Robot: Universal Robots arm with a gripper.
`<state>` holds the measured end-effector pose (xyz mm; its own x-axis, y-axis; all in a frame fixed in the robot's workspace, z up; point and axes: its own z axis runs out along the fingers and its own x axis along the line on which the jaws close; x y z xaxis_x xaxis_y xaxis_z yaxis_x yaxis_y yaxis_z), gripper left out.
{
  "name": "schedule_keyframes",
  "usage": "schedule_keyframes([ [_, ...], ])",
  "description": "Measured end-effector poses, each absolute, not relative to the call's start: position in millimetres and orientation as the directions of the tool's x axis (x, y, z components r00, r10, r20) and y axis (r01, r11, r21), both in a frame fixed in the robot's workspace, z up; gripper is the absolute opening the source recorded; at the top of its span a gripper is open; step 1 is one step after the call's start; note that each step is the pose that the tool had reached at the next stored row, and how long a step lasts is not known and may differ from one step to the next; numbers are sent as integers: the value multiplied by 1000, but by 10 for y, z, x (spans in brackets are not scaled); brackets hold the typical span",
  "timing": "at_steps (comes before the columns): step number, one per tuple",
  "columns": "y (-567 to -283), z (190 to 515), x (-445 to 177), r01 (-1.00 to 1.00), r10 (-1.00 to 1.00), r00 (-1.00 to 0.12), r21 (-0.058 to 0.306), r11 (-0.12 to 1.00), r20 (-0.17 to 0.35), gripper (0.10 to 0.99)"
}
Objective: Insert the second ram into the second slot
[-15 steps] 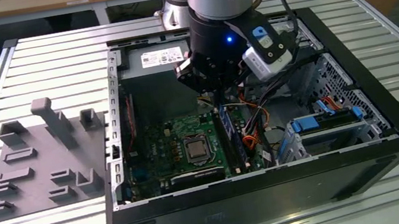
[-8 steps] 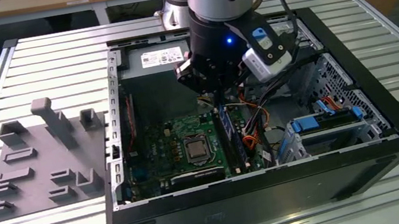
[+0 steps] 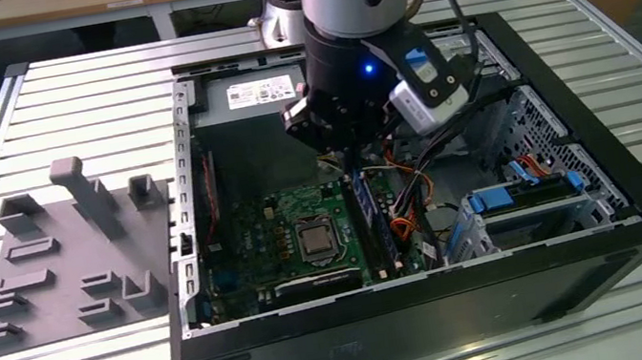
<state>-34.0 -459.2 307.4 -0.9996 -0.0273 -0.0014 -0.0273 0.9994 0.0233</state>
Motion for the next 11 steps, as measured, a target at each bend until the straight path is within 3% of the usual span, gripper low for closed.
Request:
schedule_keyframes([
  [11,-4592,3044,-340,-27,-27,-1000,23,999,-1,133],
])
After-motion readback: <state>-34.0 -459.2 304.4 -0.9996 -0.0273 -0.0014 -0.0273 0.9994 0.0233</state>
